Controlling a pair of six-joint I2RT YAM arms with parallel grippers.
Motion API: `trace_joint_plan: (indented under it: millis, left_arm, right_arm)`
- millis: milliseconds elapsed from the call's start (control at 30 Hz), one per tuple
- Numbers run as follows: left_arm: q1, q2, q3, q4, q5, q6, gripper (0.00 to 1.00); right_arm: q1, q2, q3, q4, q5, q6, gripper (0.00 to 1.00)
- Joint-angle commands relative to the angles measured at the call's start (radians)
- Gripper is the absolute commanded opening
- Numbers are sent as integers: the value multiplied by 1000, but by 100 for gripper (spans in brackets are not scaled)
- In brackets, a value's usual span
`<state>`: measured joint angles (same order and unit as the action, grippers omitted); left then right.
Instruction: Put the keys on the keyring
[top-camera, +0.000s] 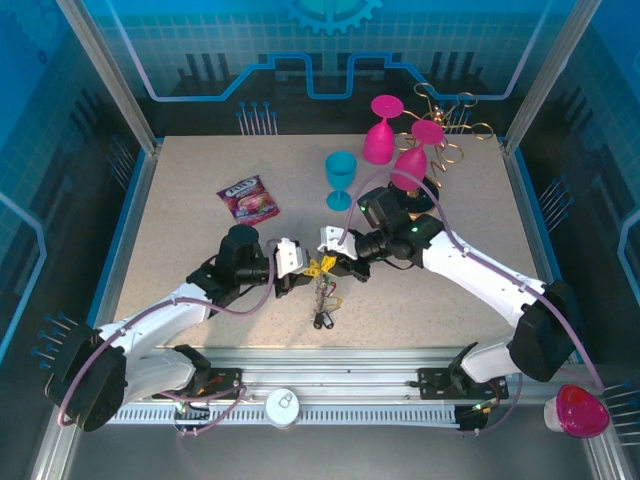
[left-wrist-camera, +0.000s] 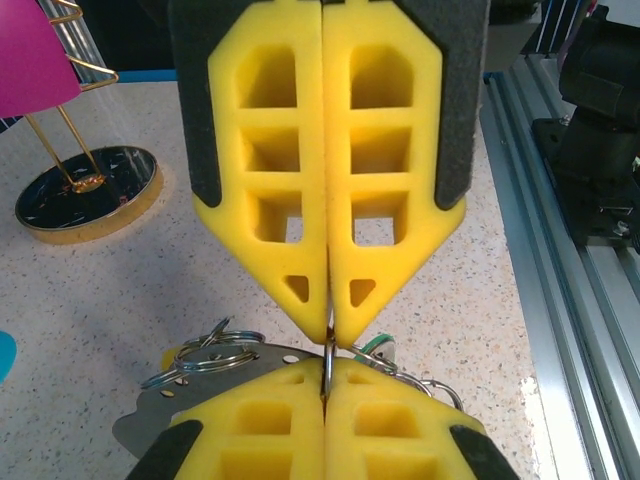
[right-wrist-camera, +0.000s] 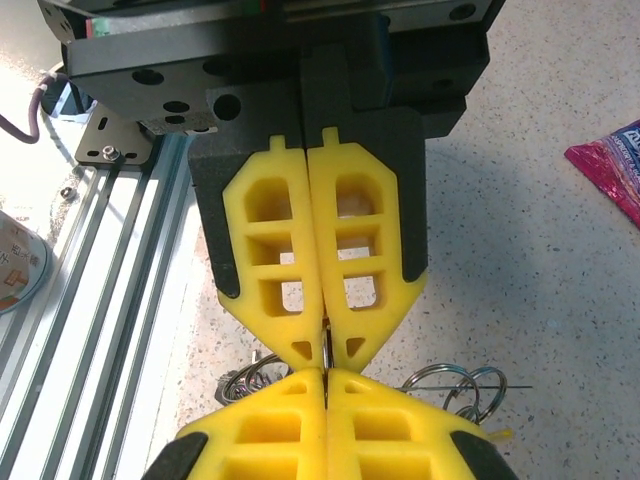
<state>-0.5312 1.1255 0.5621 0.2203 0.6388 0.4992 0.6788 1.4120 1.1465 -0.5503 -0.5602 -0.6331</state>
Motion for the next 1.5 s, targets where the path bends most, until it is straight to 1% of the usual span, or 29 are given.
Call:
trace_joint_plan:
  millis: [0,33,67,100,167,267,567,800,967,1167,1233,1300,1400,1467]
  left_arm:
    - [1,-8,8,23,-30,9,0]
    - [0,-12,-1,43,-25,5,0]
    - [2,-15,-8,52,-18,4,0]
    - [0,-18,-14,64,-11,4,0]
    - [1,-22,-24,87,-2,2,0]
    - [1,-24,-31,107,11,-3,0]
    - [3,-26,-45,152,46,-23,0]
    - [3,-27,-48,166,64,-28,0]
    - [3,-25,-48,174,61,-31,0]
    - [3,-20,-51,203,71,-44,0]
    - [2,-19,-55,223,75,-53,0]
    - [3,-16,-58,242,78,-64,0]
    - [3,-12,-57,238,65,-69,0]
    - [3,-15,-46,195,39,-54,13]
  right_arm:
    - [3,-41,-21,73,-95,63,3]
    - [-16,-66,-68,163,-120,119,21]
    - [-30,-86,-110,237,-138,158,30]
    - [-44,-105,-155,306,-152,193,34]
    - [-62,-118,-203,378,-175,231,36]
    - [-65,-112,-220,393,-192,237,36]
    - [-62,-79,-231,400,-175,225,31]
    - [-64,-80,-246,404,-111,216,31]
    - [-63,-70,-244,387,-131,207,29]
    - [-59,-43,-231,382,-162,201,20]
    - [-58,-30,-221,376,-174,198,12]
    - [-56,-24,-211,371,-185,192,0]
    - [-56,-29,-198,349,-188,176,0]
    - [-56,-38,-181,308,-178,153,0]
